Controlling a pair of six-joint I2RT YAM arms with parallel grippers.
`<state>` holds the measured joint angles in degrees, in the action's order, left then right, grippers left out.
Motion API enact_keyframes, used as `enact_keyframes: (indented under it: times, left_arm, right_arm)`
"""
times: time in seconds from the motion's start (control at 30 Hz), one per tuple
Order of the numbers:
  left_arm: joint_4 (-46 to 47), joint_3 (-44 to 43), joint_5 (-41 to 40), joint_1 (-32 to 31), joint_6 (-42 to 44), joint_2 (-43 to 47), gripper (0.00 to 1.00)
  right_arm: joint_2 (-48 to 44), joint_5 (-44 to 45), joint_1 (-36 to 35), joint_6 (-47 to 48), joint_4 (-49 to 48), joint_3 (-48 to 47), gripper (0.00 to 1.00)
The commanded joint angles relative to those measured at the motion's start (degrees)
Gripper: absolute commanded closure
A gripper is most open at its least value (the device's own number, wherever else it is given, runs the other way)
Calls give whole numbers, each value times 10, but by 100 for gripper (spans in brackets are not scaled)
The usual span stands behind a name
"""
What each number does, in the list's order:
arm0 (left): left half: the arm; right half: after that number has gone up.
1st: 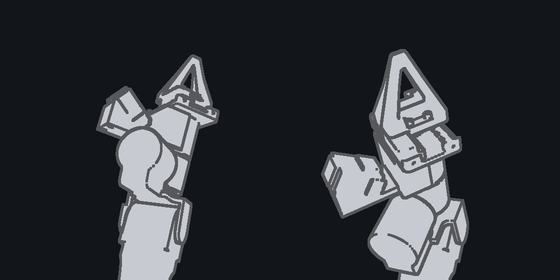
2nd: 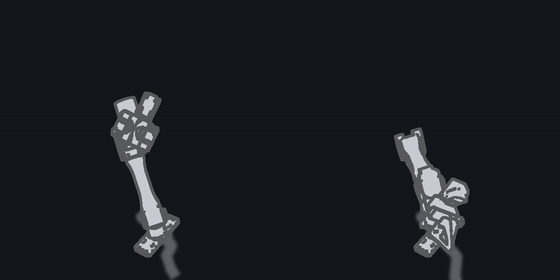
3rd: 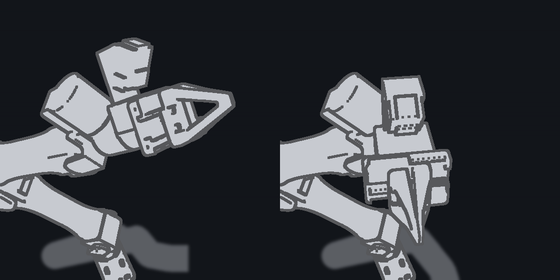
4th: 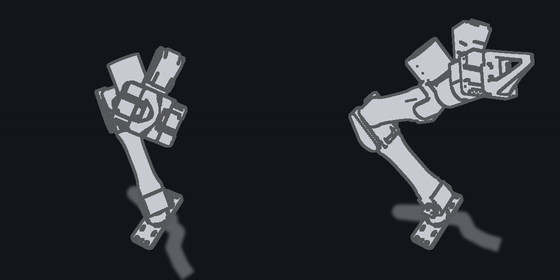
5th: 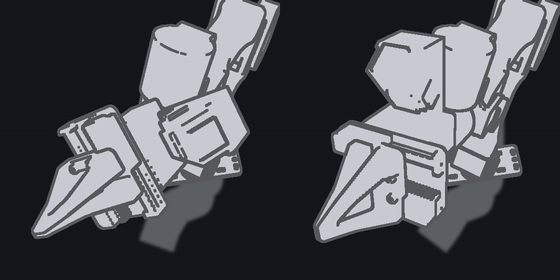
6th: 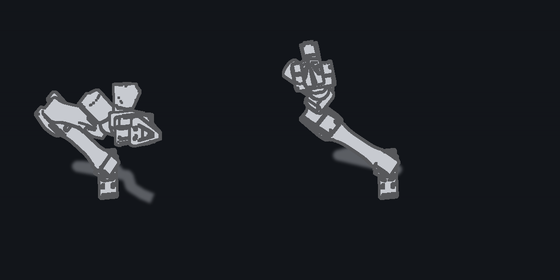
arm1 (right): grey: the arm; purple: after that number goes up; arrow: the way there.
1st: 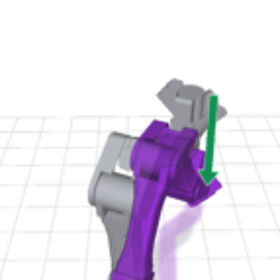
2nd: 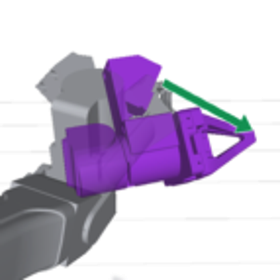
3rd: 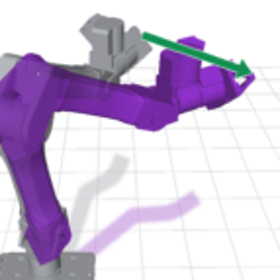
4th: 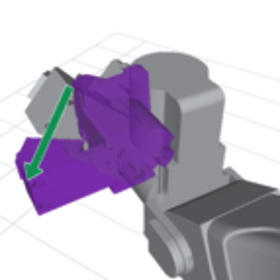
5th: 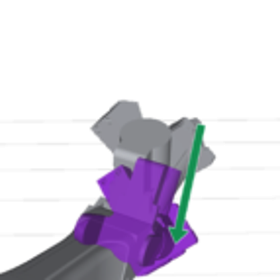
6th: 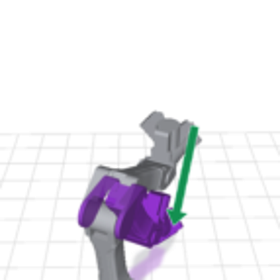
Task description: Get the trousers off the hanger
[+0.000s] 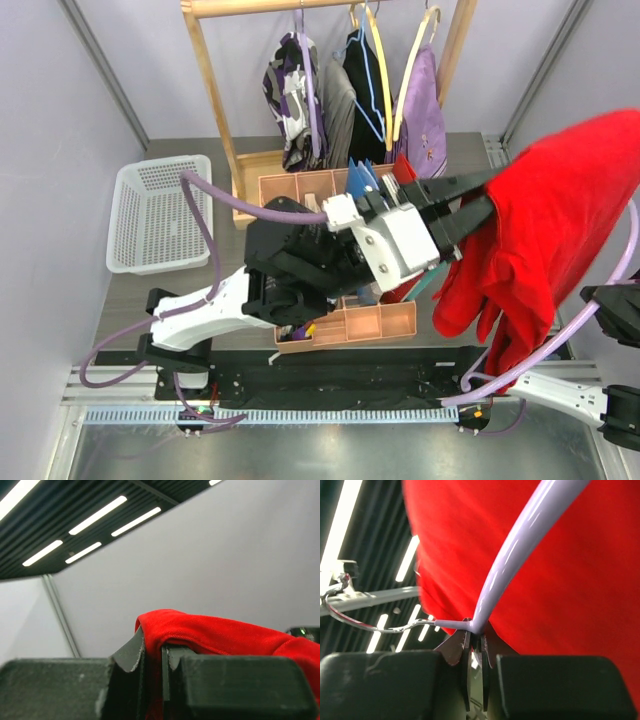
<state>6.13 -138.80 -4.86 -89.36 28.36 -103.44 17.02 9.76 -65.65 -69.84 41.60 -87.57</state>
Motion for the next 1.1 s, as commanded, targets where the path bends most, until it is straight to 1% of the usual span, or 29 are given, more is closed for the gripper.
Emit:
enact_keyframes:
  times: [0.0, 0.13, 0.2, 0.23, 0.27, 0.33, 0.37, 0.43, 0.47, 0.5, 0.53, 0.63, 0.7, 0.73, 0.87, 0.97, 1.07]
  left_arm:
    - [106, -100, -6, 6, 73, -10, 100]
    - [144, -64, -18, 9, 110, 6, 100]
    - [145, -59, -25, 14, 130, 11, 100]
    - [144, -60, -30, 16, 156, 11, 100]
    - [130, -64, -37, 28, 167, 9, 100]
    - [108, -76, -51, 44, 189, 8, 100]
    - [98, -74, -59, 70, 194, 10, 100]
    - [59, -61, -75, 109, 176, 24, 100]
    - [55, -50, -83, 155, 142, 31, 100]
    - [47, -36, -89, 178, 128, 52, 100]
    - [47, -3, -93, 217, 112, 61, 100]
    - [42, 50, -109, 264, 86, 103, 100]
    - [42, 82, -116, 277, 76, 124, 100]
    - [32, 89, -116, 287, 69, 148, 100]
    - [-3, 126, -109, 290, 43, 212, 100]
    - [-23, 197, -117, 290, 23, 279, 100]
    - [-42, 248, -145, 290, 14, 349, 100]
  right_arm:
    - [-13, -27, 10, 23, 46, -1, 99]
    - [-44, -21, 11, 33, 79, 15, 99]
    - [-55, -19, 13, 35, 102, 22, 99]
    - [-65, -18, 17, 37, 115, 21, 99]
    - [-69, -11, 19, 39, 144, 17, 99]
    - [-80, -2, 25, 39, 168, 14, 99]
    - [-82, 1, 28, 41, 185, 13, 99]
    - [-88, 3, 32, 44, 191, 16, 99]
    - [-88, 3, 37, 46, 194, 20, 99]
    - [-87, -1, 38, 49, 195, 21, 99]
    - [-87, -2, 39, 51, 197, 22, 99]
    - [-77, -3, 40, 56, 202, 29, 99]
    - [-66, -5, 40, 61, 203, 33, 99]
    - [-61, -10, 40, 64, 203, 32, 99]
    - [-35, -16, 40, 78, 200, 28, 99]
    - [-14, -25, 40, 88, 197, 25, 99]
    - [-3, -34, 40, 91, 189, 30, 99]
